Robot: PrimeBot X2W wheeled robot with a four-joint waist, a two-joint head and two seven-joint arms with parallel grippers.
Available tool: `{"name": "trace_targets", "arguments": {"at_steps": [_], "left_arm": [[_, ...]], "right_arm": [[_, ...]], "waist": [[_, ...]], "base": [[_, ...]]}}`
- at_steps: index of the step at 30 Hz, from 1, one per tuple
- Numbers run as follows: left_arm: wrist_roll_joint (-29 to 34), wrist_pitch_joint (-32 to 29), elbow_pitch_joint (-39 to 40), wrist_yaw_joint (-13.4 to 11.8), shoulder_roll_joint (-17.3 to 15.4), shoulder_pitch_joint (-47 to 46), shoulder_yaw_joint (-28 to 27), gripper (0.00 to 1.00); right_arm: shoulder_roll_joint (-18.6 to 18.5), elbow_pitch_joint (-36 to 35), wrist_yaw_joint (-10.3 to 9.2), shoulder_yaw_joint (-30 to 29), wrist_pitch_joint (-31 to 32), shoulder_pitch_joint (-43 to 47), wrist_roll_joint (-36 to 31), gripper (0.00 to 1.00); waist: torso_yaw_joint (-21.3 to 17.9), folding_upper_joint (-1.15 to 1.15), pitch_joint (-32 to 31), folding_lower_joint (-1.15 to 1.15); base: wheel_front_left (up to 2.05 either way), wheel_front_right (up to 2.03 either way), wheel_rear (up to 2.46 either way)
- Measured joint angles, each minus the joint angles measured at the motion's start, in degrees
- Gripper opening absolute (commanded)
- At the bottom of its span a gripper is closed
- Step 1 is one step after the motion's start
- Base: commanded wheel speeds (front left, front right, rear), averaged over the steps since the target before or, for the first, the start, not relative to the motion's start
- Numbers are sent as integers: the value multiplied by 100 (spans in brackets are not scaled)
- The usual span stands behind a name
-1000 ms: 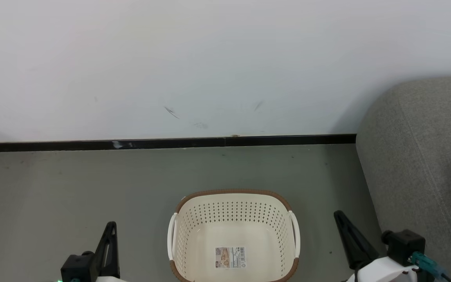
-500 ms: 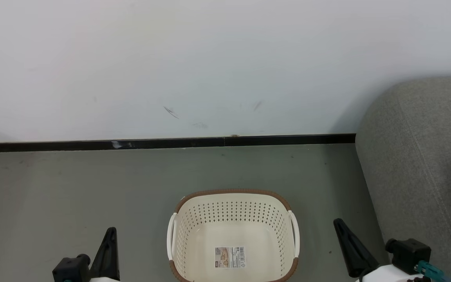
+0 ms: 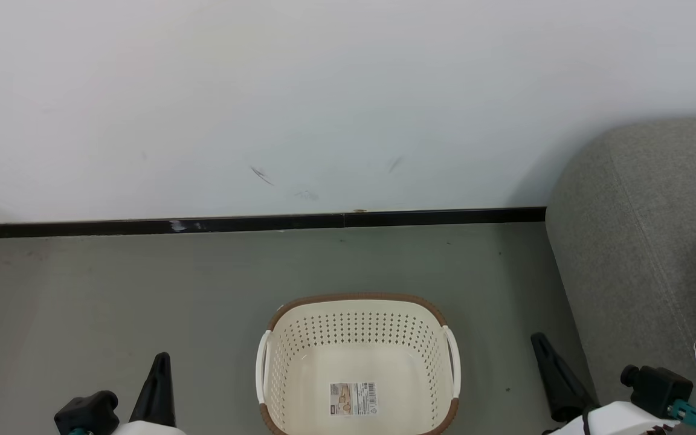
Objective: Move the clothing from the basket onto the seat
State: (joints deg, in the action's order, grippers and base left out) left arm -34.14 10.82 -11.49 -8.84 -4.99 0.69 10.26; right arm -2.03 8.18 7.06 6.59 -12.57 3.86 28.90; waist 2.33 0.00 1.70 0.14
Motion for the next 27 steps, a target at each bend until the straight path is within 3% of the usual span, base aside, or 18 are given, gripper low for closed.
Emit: {"name": "trace_targets", "arguments": {"at_steps": [20,27], "left_arm": [[-1099,-318,0,296,37,-1,-235,0],[-1517,-408,-1,358,43,-2,-325,0]], "right_arm": [[-100,47,0,-152,257,-28,1299,0],[-149,104,0,-193,355,-63,1782,0]], "waist": [[-47,0,-97,71],[-62,0,-132,84]], "base": [[0,0,0],[0,0,0]]}}
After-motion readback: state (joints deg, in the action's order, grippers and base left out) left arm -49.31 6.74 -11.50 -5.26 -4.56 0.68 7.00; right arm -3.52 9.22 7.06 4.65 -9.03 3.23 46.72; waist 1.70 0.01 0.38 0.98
